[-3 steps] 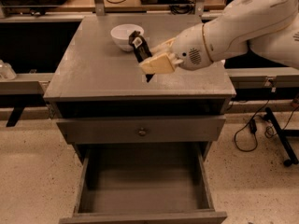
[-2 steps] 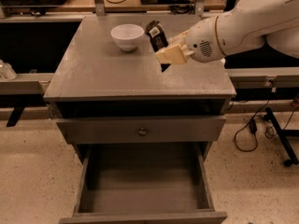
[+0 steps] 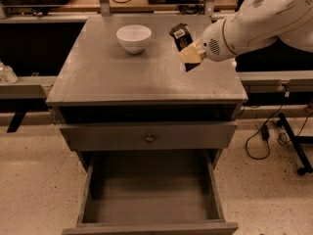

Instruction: Pick rxbar chocolate from middle drawer and place on counter

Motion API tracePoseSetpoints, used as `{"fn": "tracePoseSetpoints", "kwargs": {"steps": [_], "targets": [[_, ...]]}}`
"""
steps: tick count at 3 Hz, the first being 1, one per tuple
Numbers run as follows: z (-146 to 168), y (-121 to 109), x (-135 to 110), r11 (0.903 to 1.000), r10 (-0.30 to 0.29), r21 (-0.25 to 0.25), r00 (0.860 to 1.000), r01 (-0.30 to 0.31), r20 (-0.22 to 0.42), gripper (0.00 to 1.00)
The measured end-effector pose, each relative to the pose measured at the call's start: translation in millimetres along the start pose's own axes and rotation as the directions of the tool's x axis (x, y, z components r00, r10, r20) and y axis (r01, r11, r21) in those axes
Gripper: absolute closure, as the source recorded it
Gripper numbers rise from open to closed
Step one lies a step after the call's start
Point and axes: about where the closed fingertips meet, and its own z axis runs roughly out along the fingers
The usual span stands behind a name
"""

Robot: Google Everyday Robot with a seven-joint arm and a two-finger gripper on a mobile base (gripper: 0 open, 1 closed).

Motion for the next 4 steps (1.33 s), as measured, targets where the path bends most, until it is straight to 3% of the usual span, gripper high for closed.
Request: {"fn": "tracePoseSetpoints", "kwargs": {"steps": [1, 2, 3, 4], "targets": [[13, 29, -18, 0.996, 0.086, -0.033, 0.993, -0.083, 0.083, 1.0], [25, 40, -30, 0.9843, 0.177, -0.018, 0.976, -0.176, 0.124, 1.0], [27, 40, -31, 0.9827, 0.185, -0.013, 0.975, -0.185, 0.126, 0.84], [26, 38, -28, 0.9827, 0.185, -0.01, 0.975, -0.185, 0.12, 0.61]]}}
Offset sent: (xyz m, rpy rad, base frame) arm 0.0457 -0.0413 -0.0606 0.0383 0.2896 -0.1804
